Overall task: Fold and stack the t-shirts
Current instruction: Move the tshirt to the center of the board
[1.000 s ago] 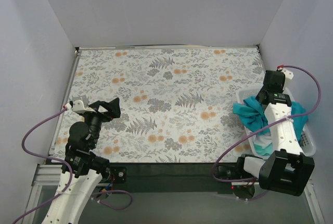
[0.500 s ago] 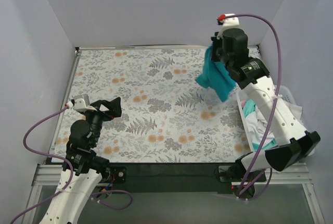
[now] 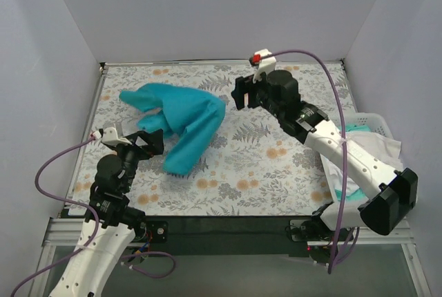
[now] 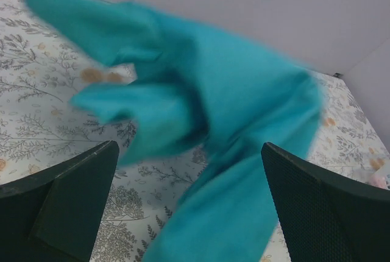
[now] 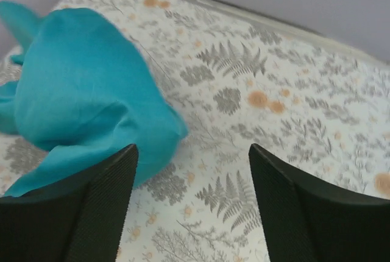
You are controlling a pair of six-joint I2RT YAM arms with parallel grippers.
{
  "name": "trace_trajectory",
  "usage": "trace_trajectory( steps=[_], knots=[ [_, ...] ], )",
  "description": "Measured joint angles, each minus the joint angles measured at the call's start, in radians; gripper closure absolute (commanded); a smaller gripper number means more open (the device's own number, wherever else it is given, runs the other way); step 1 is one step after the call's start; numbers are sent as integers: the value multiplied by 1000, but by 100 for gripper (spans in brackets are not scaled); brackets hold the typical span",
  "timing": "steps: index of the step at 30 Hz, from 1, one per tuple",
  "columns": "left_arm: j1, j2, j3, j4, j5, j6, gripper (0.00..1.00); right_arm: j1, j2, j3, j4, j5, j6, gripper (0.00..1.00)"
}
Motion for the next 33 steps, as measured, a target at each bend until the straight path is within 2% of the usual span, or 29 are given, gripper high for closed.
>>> trace_trajectory(
  steps=[4,8,14,19,23,26,27,30,33],
  knots=[
    [0,38,0,-1,13,-19,2,-9,-77,-257,-8,61,26,30],
    [0,119,17,-38,12,-71,2,-8,-89,-360,-27,-7,28,31],
    [0,286,70,-148,-51,-195,2,72,-35,-357,3,-188,8,32],
    [0,399,77,-226,-90,-277,2,232,185,-298,13,-256,-2,33],
    [7,449,77,-250,-99,-308,5,315,337,-271,9,-276,-2,38],
    [31,472,77,-256,-99,-317,8,320,399,-265,4,-270,-13,44],
    [43,477,77,-255,-96,-317,8,317,411,-265,3,-259,-19,53],
    [65,494,77,-252,-87,-319,8,303,429,-265,0,-228,-29,69],
    [71,515,77,-252,-80,-318,8,265,441,-266,-2,-195,-25,70]
  ],
)
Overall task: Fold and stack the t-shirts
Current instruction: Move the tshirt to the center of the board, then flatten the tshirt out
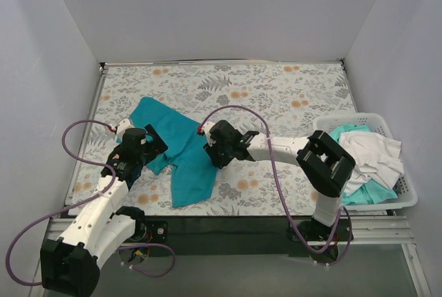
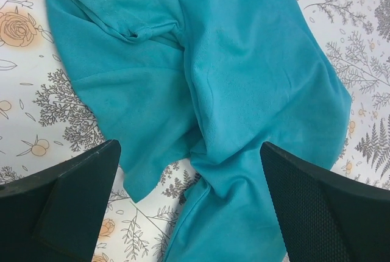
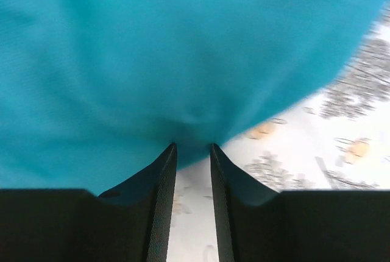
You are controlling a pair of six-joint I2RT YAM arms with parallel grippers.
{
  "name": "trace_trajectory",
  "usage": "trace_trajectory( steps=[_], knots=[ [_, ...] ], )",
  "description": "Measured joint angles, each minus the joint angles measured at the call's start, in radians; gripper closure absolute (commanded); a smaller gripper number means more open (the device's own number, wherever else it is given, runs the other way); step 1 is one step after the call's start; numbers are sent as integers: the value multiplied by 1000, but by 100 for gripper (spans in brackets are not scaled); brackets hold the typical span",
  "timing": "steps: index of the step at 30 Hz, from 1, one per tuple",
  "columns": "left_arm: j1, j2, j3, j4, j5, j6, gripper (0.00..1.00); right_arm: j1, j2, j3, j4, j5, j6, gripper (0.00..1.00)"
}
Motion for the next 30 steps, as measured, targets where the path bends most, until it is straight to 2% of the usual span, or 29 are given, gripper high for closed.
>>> trace_trajectory(
  steps=[3,8,12,14,15,18,25,26,27,29,30],
  knots=[
    [0,19,0,2,10,1,8,-85,6,-7,1,34,19,70],
    [1,89,0,5,42,2,7,-311,0,-28,4,88,82,70],
    [1,147,0,-8,68,-4,7,-419,-6,-27,-5,113,91,63],
    [1,155,0,-16,76,-11,9,-407,-16,-25,-10,82,83,60],
    [1,155,0,-20,79,-15,11,-387,-22,-24,-10,60,80,55],
    [1,155,0,-29,80,-26,12,-304,-37,-24,2,-8,80,48],
    [1,168,0,-36,79,-48,17,-104,-16,-5,33,-141,108,45],
    [1,170,0,-36,79,-48,17,-90,-2,7,38,-149,110,46],
    [1,170,0,-38,79,-48,18,-80,15,19,42,-153,111,51],
    [1,170,0,-40,79,-50,18,-70,47,33,51,-148,110,70],
    [1,170,0,-40,79,-51,18,-69,56,34,53,-138,109,86]
  ],
)
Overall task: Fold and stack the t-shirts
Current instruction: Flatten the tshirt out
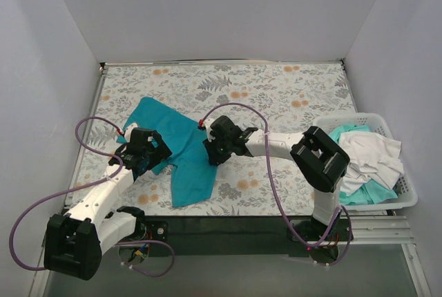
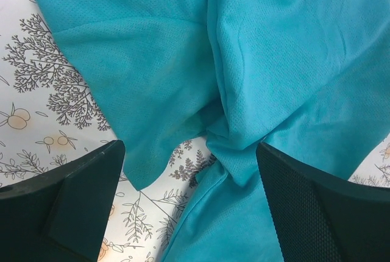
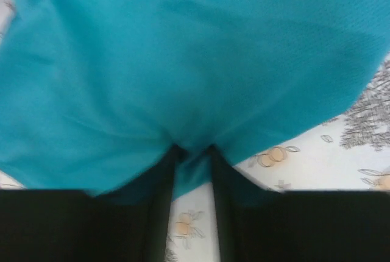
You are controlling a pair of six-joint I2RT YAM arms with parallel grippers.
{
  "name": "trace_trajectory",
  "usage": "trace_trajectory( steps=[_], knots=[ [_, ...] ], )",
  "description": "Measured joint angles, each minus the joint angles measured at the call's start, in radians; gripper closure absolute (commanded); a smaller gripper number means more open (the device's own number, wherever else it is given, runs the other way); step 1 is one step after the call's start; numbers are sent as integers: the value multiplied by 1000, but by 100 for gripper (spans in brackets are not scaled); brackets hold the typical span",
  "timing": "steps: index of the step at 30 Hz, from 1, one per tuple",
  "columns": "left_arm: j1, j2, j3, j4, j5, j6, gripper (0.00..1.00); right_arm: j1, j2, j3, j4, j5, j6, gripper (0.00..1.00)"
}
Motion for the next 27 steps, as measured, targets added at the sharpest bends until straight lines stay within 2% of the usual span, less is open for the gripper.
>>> trace_trajectory(
  steps=[2,7,14,17,18,21,27],
  knots=[
    [0,0,0,0,0,0,18,-4,13,0,-6,36,-1,98],
    [0,0,0,0,1,0,18,-64,10,1,-6,141,-2,99],
    [0,10,0,3,14,0,18,-301,-5,9,-21,253,-4,99],
    [0,28,0,14,37,-5,21,-355,-6,28,-28,272,-11,86],
    [0,35,0,18,48,-7,21,-357,-8,32,-30,272,-14,72],
    [-2,60,0,32,79,-14,21,-346,-26,32,-40,259,-20,55],
    [-34,131,23,40,107,-22,28,-332,-121,-2,-50,208,-25,51]
  ],
)
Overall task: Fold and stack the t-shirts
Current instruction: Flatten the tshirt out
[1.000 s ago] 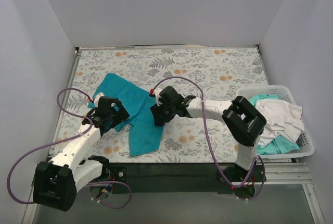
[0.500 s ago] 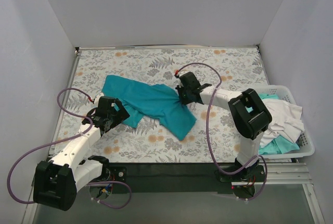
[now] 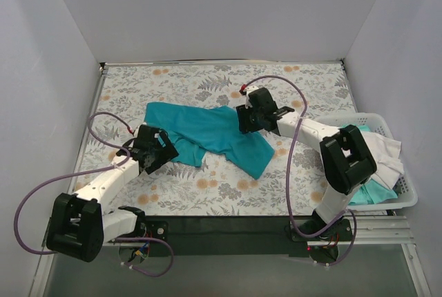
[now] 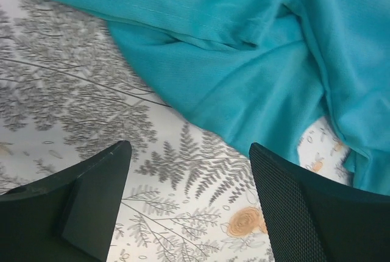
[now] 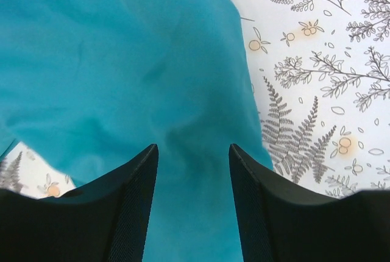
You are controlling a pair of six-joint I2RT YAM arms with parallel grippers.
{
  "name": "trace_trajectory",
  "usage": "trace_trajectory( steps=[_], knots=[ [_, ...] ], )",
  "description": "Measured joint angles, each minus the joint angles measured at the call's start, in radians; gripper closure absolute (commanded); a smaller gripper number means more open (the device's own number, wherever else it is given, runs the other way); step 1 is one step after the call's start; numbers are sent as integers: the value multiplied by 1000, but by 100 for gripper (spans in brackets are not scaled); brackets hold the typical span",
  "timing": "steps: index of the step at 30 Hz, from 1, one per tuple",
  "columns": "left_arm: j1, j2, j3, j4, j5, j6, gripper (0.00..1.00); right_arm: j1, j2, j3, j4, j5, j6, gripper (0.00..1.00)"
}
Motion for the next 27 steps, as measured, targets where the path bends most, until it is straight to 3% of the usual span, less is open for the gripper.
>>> trace_trajectory(
  steps=[6,20,23,27],
  knots=[
    [-120,93,95,11,2,-5,36,0,-109,-91,-6,-28,5,51],
    [-357,346,277,-23,-28,83,41,28,-190,-245,-64,-101,19,49],
    [-385,382,288,-33,-40,97,45,67,-193,-264,-79,-103,19,49],
    [-399,408,290,-46,-56,110,63,125,-193,-279,-107,-96,19,48]
  ],
)
